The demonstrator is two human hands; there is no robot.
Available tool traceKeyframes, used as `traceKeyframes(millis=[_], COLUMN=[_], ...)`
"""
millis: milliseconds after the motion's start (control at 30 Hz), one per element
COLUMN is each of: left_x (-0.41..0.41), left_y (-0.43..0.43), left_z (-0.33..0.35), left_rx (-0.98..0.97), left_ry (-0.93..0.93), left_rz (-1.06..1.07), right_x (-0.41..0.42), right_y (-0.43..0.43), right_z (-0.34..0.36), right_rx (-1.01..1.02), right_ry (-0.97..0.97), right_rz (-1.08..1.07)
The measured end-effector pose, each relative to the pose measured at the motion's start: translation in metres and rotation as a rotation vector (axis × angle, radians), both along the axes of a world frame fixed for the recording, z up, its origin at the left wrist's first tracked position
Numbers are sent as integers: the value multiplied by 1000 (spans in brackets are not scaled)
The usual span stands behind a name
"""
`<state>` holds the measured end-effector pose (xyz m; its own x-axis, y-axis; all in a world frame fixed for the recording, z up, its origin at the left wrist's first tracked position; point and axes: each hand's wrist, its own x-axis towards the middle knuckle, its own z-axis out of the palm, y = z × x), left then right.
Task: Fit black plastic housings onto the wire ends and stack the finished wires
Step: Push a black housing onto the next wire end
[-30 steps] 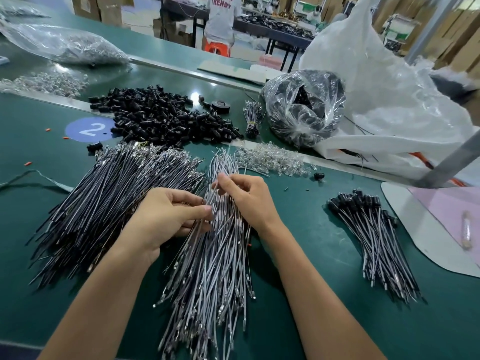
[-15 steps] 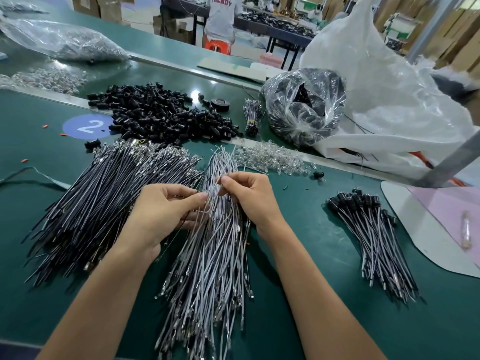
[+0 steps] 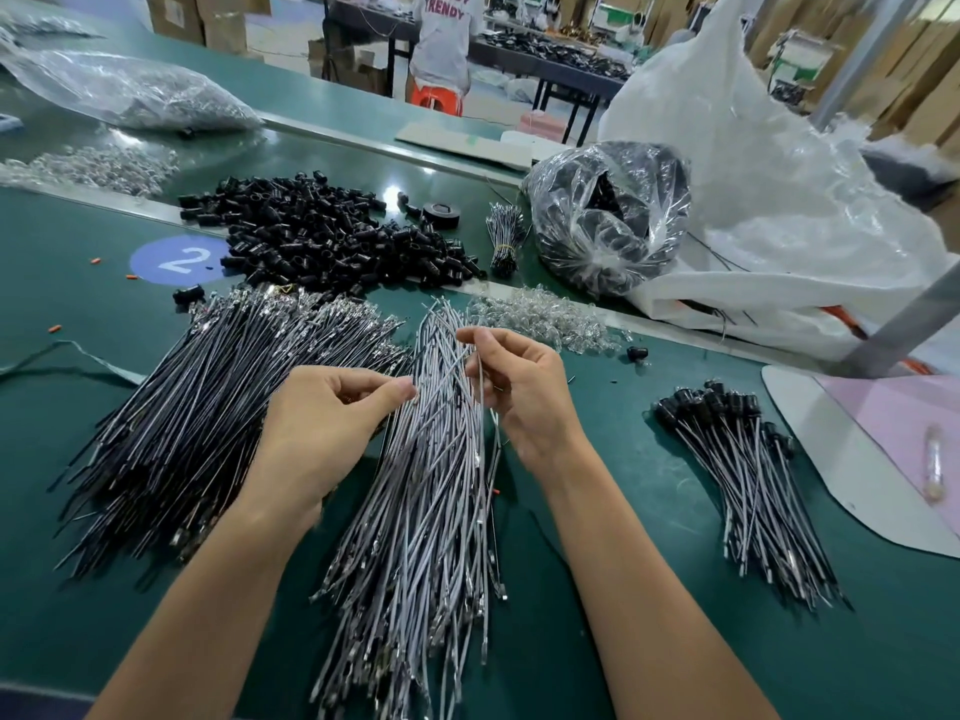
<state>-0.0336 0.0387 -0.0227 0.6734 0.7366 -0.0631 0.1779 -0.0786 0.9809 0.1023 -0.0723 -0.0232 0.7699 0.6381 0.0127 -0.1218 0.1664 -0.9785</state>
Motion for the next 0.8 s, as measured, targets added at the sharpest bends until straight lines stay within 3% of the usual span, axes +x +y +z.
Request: traceKeyframes(millis=[500, 800], left_x=[19, 24], left_y=[-19, -20], left_z=[11, 5], left_rx=[106, 83], left_ry=[-106, -95], left_rz=[-134, -229], right_x=[-3, -6], right_y=[1, 1], right_z=[1, 4], right_rx=[151, 146], right_ry=[75, 13], right_rz=[125, 49])
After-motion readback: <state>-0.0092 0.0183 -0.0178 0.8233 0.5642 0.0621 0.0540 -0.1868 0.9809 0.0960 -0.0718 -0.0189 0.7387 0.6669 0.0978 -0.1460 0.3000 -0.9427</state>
